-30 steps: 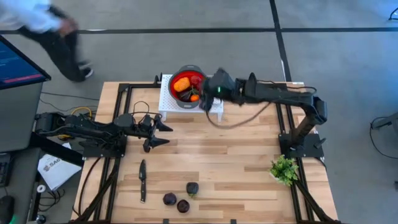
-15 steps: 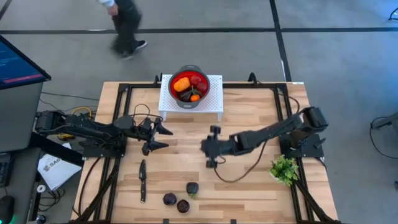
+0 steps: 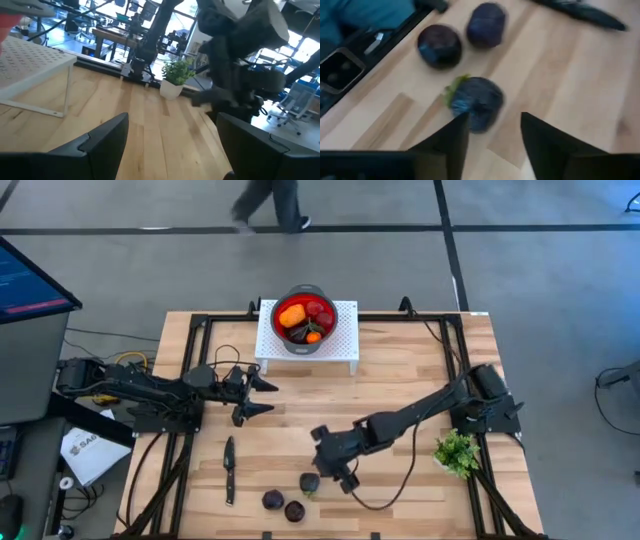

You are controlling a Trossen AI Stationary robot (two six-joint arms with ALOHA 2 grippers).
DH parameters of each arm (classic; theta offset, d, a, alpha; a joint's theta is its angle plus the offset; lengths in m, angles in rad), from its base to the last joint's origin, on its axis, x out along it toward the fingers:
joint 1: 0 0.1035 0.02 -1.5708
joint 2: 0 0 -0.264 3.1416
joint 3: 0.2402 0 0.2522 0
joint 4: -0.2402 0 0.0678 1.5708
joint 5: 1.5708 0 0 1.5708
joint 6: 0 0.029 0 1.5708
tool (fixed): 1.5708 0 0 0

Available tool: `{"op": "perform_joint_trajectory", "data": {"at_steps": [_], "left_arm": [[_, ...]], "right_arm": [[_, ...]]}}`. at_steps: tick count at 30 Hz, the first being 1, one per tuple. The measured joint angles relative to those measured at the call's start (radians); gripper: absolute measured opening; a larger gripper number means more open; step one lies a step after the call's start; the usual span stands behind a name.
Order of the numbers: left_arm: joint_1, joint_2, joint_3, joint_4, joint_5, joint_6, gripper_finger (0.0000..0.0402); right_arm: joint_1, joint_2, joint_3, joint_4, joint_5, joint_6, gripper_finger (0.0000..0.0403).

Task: Pick & Place Fruit
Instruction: Put the mangosteen into the red strainer bowl

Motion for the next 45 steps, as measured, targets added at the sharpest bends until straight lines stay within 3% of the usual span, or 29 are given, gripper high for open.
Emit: {"op": "perform_joint_trajectory", "data": {"at_steps": [10, 16, 21, 35, 45], "left_arm": [[0.000, 0.000, 0.000, -0.004, 0.001, -0.026, 0.0297], [0.000, 0.000, 0.000, -0.014, 0.001, -0.030, 0.0297], [0.000, 0.000, 0.000, -0.023, 0.002, -0.030, 0.0297], [0.000, 0.000, 0.000, -0.027, 0.005, -0.025, 0.0297], [0.000, 0.000, 0.000, -0.037, 0.000, -0.023, 0.0297]], "right_arm": [[0.041, 0.176, 0.250, -0.228, -0.054, -0.254, 0.0319], [0.050, 0.238, 0.289, -0.212, 0.014, -0.407, 0.0369], [0.041, 0.242, 0.290, -0.208, 0.086, -0.516, 0.0371], [0.021, 0.296, 0.291, -0.188, 0.031, -0.772, 0.0329], [0.021, 0.305, 0.290, -0.173, 0.052, -0.779, 0.0302]]}}
